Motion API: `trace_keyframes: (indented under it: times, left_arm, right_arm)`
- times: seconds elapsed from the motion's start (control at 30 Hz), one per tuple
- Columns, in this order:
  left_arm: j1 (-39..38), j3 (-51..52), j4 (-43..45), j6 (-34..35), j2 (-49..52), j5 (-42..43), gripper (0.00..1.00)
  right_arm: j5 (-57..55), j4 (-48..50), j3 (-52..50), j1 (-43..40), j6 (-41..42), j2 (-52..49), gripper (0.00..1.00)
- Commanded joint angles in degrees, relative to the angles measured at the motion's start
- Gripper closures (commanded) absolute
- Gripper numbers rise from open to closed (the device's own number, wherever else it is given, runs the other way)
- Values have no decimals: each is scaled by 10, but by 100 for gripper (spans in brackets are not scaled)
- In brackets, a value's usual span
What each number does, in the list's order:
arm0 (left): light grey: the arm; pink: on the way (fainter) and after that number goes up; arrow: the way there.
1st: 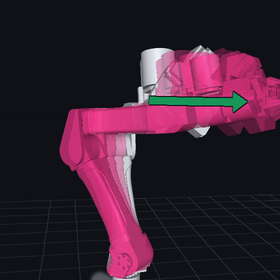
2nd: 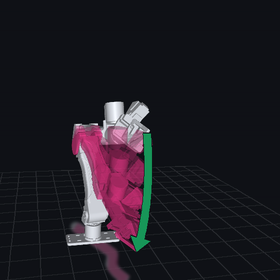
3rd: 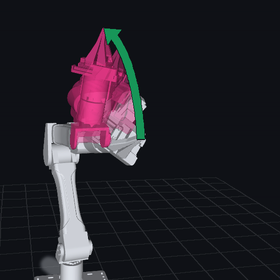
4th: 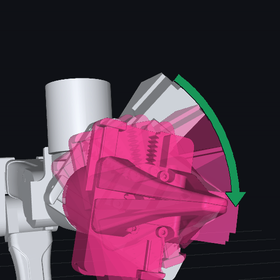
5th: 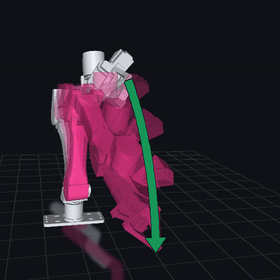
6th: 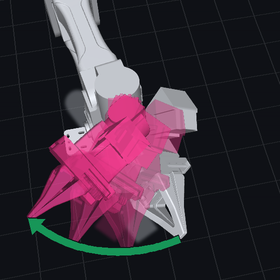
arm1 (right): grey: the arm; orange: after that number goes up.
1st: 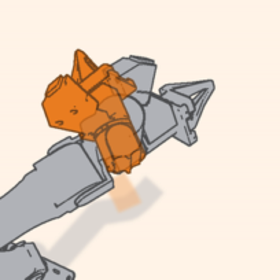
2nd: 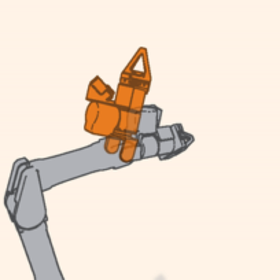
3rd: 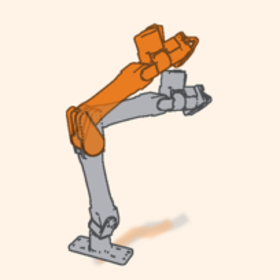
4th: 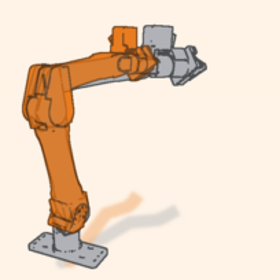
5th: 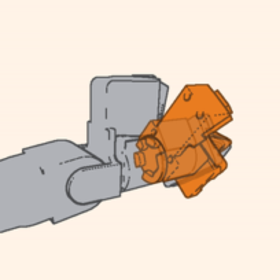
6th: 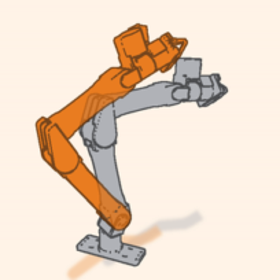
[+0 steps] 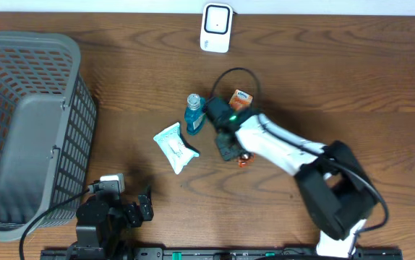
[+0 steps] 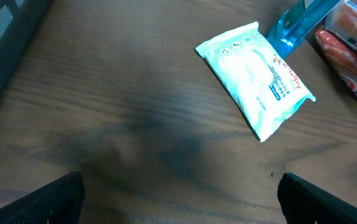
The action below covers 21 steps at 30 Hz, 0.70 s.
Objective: Scan the item barcode
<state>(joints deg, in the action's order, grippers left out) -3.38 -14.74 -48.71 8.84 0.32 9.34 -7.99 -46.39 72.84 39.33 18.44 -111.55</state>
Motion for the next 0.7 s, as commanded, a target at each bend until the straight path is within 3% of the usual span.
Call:
trace_keyframes:
  times: [0.0,0.2,0.5,0.67]
  left_arm:
    - [2,4,-20,0,-1,7,1]
    - [2,4,-20,0,-1,7,1]
    - [2,4,-20,0,-1,7,1]
    - [2,4,-20,0,-1,7,1]
  right_arm:
    - [220,-20,8,-64,-95,71,99]
    - [454,-41,-14,-183,-167,81,99]
    - [520,-7,-98,-281,-166,24,99]
    - [437,28,-116,-328,-112,9,99]
